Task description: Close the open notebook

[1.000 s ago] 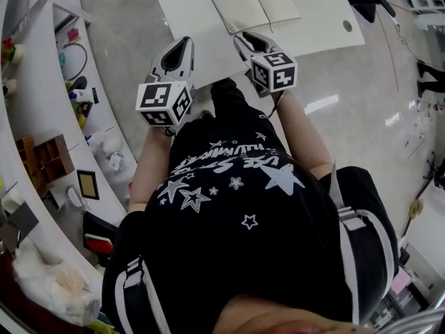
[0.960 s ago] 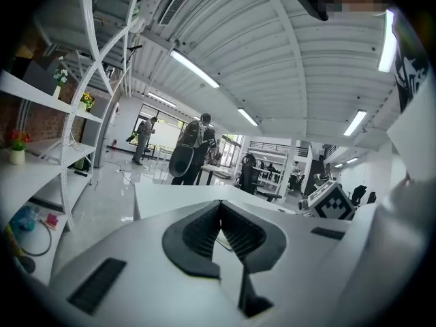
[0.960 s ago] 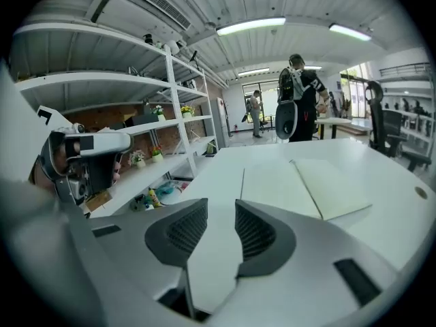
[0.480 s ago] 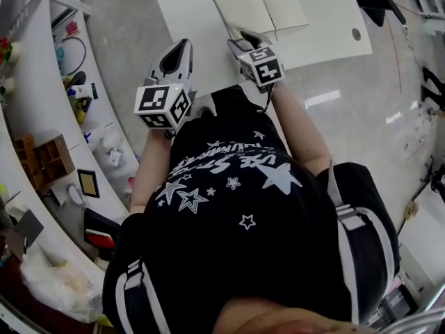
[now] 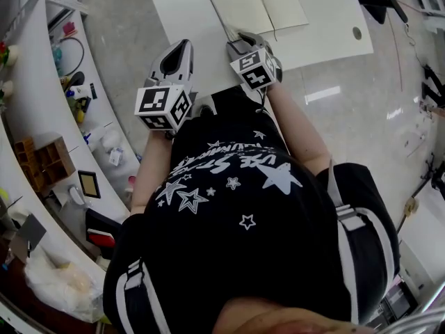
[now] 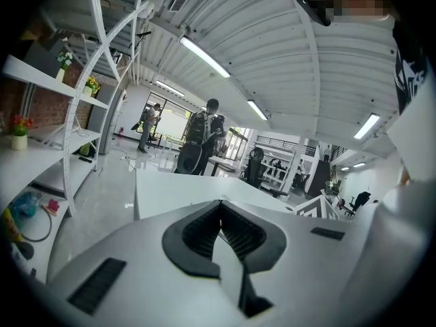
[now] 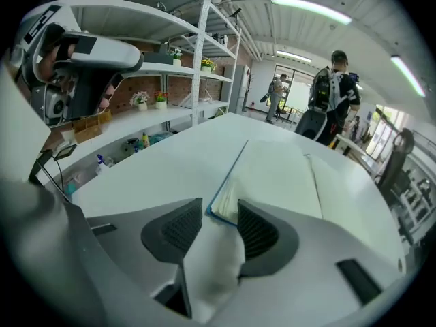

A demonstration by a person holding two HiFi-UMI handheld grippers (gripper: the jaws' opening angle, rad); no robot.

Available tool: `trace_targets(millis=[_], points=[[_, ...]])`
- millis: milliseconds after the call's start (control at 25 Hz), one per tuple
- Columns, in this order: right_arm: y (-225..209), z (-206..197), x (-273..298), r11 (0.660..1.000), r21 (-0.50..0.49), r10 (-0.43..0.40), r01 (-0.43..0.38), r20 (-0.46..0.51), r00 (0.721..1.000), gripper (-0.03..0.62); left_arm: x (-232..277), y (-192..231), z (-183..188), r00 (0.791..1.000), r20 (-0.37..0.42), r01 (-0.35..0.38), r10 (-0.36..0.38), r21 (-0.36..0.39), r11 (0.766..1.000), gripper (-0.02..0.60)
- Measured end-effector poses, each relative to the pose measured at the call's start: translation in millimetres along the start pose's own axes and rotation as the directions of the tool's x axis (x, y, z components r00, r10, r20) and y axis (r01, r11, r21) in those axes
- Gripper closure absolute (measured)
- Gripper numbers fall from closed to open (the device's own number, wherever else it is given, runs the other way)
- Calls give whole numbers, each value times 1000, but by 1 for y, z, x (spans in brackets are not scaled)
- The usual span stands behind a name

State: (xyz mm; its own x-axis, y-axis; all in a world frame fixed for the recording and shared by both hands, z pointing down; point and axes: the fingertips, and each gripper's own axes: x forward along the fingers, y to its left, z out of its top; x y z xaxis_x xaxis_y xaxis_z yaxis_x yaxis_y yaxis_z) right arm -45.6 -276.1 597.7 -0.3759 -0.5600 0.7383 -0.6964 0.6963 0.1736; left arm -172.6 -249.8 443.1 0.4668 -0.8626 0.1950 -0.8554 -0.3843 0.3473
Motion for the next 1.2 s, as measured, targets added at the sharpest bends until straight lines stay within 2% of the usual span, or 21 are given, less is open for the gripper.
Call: trace_targets(millis=[280,360,600,880,1200], points=[[2,-1,4,995,76,62,-64,26,998,444,0,-5,-3,1000,-5,9,-9,3,1000,569],[0,-2,5,997,54,53,-53,16,998,503,0,-8,-3,1000,-4,13,-13,6,1000,571],[6,1,5,994,62,86,-87,23,996,573,-5,-12,-3,1000,-2,11,-11,14,1000,571],[3,3,-1,991,100,82,-84,32,996,583,-16,-18,4,1000,22,4,-5,34,999,569],[-5,20,-25,988,143,48,-61,95,994,583,-33,-21,10,998,55,3,-6,49,999,571]])
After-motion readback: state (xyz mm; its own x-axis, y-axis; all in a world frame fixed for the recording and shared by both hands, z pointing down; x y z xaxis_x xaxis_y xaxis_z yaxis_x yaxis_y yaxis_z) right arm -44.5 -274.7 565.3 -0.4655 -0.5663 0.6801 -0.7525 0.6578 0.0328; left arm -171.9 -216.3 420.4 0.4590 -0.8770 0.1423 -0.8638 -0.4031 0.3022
